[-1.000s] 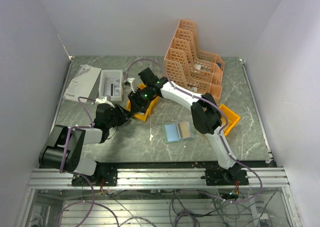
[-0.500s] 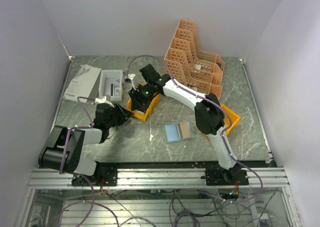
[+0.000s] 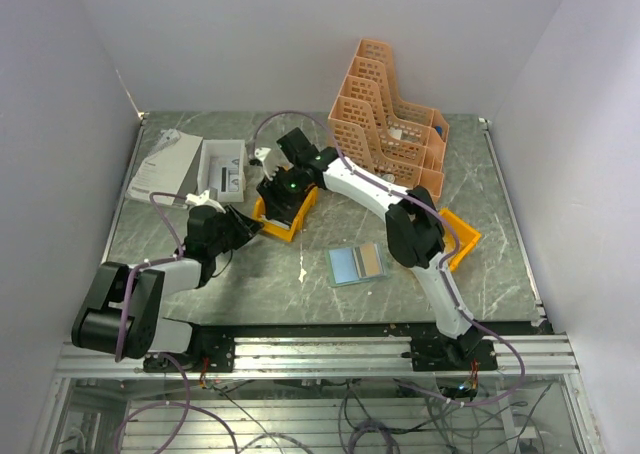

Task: Put the credit cards into the card holder
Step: Pick up the credit card from the storage box.

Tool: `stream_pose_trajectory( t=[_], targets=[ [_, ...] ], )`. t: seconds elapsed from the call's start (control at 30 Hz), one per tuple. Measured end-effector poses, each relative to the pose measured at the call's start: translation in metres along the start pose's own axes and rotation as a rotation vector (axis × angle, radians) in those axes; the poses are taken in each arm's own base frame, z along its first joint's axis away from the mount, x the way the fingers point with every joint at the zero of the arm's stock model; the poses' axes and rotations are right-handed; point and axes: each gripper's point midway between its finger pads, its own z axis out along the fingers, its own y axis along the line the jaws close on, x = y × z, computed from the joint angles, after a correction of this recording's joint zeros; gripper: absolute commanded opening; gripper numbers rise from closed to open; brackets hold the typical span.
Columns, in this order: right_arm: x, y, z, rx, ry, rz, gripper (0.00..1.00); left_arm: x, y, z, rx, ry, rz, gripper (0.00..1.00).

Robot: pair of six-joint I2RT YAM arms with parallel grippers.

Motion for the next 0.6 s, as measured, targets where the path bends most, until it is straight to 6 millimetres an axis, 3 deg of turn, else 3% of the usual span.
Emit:
stream_pose_trajectory(
  t=[0.37, 0.6],
  targets=[
    [0.02, -0.001, 0.019, -0.002, 0.065, 0.012, 0.54, 0.002, 0.009, -0.008, -0.035, -0.002, 0.01, 0.39],
    [0.027, -0.003, 0.024, 0.003, 0.087, 0.029, 0.4, -0.001, 0.009, -0.011, -0.039, -0.01, 0.017, 0.39]
  ],
)
